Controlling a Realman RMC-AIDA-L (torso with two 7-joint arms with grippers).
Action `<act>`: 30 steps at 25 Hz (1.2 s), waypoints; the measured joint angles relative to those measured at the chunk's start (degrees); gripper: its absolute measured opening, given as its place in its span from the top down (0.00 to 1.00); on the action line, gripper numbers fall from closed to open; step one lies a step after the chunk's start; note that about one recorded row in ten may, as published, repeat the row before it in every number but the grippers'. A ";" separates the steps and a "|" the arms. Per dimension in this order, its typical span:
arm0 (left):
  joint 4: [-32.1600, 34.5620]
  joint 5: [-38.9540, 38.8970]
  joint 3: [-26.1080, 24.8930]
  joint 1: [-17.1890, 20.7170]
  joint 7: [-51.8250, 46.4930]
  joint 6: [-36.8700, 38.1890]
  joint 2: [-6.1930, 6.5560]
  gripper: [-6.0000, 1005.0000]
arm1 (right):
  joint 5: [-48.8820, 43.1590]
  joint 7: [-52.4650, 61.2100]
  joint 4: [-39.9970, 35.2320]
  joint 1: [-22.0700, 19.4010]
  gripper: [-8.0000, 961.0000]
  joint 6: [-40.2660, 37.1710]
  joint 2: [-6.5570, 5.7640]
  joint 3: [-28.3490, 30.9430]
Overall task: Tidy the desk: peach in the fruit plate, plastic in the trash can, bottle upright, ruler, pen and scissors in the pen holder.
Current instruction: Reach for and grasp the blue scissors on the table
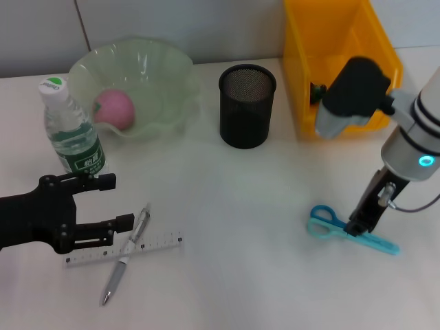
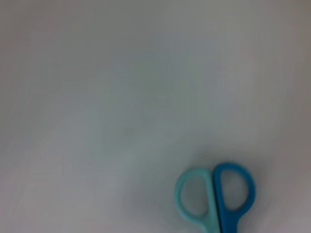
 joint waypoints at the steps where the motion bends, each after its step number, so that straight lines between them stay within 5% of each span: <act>1: 0.00 0.00 0.00 0.00 0.00 0.00 0.01 0.19 | 0.38 -0.21 -0.88 -0.06 0.80 -0.59 -0.03 0.94; 13: 0.00 -0.01 0.00 -0.37 0.00 0.00 0.23 0.19 | 2.87 -1.35 -6.11 -0.51 0.90 -4.04 -0.11 5.32; 21: 0.00 -0.09 -0.07 -0.53 -0.11 -0.18 0.29 0.19 | 2.47 -2.58 -6.02 -0.17 0.67 -6.11 -0.23 4.09; 30: -0.02 -0.10 -0.37 -0.53 -0.17 -0.81 0.10 0.19 | 0.33 -5.37 -3.84 -0.48 0.63 -4.45 -0.02 2.51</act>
